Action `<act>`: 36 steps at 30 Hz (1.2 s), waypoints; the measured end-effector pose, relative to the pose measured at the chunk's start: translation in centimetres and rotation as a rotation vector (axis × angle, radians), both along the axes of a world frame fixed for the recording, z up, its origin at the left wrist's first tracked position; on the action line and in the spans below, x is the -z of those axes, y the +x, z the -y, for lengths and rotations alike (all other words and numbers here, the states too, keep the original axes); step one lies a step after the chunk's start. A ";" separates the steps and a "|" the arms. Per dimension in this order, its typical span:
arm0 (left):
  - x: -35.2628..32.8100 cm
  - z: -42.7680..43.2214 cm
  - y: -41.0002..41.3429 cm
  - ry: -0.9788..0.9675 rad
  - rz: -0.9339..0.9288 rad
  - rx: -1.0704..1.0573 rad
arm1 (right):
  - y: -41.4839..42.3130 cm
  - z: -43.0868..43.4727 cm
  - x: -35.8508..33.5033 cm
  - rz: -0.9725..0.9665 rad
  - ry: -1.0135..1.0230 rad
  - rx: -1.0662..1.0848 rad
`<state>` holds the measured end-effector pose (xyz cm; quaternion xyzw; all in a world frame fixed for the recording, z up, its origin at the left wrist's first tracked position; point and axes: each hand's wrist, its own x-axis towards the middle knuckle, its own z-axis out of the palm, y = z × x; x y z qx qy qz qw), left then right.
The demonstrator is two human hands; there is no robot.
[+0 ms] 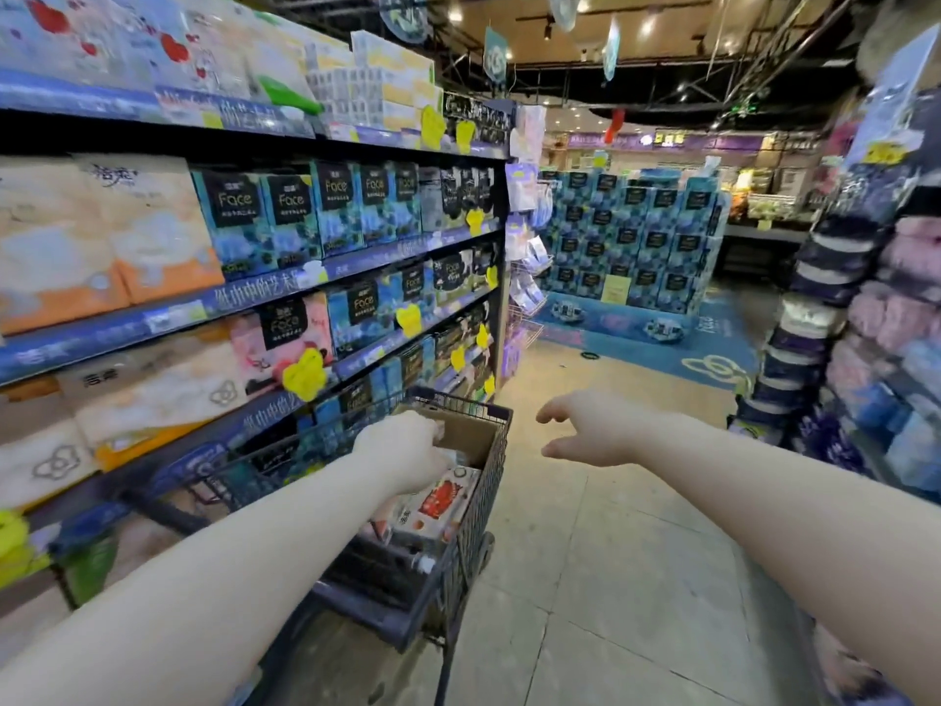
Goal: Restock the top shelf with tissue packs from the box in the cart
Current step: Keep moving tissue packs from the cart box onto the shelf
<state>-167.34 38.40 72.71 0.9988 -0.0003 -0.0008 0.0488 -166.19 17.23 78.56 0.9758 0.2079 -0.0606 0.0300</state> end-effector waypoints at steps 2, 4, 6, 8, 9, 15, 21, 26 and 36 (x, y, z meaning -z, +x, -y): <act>1.4 -0.3 3.3 -0.030 -0.034 -0.002 | 3.4 -0.1 0.7 -0.021 -0.012 0.014; 2.9 -0.7 6.4 -0.044 -0.069 -0.017 | 6.6 -0.1 1.6 -0.034 -0.030 0.021; 4.4 -1.0 9.4 -0.041 -0.094 -0.027 | 9.6 0.0 2.8 -0.050 -0.036 0.018; 5.9 -1.1 11.9 -0.063 -0.121 -0.043 | 12.7 0.2 4.0 -0.088 -0.034 0.013; 6.6 -1.0 13.1 -0.076 -0.132 -0.051 | 14.2 0.3 4.6 -0.102 -0.036 0.007; 9.6 0.5 20.7 -0.072 -0.172 -0.140 | 24.4 1.3 7.5 -0.125 -0.077 -0.111; 12.7 3.1 26.4 -0.114 -0.233 -0.378 | 34.3 3.2 10.8 -0.165 -0.102 -0.307; 13.7 5.1 29.4 -0.173 -0.249 -0.516 | 41.2 3.7 12.2 -0.196 -0.106 -0.424; 16.4 1.3 33.1 -0.266 -0.324 -0.771 | 49.1 -2.6 17.6 -0.342 -0.082 -0.585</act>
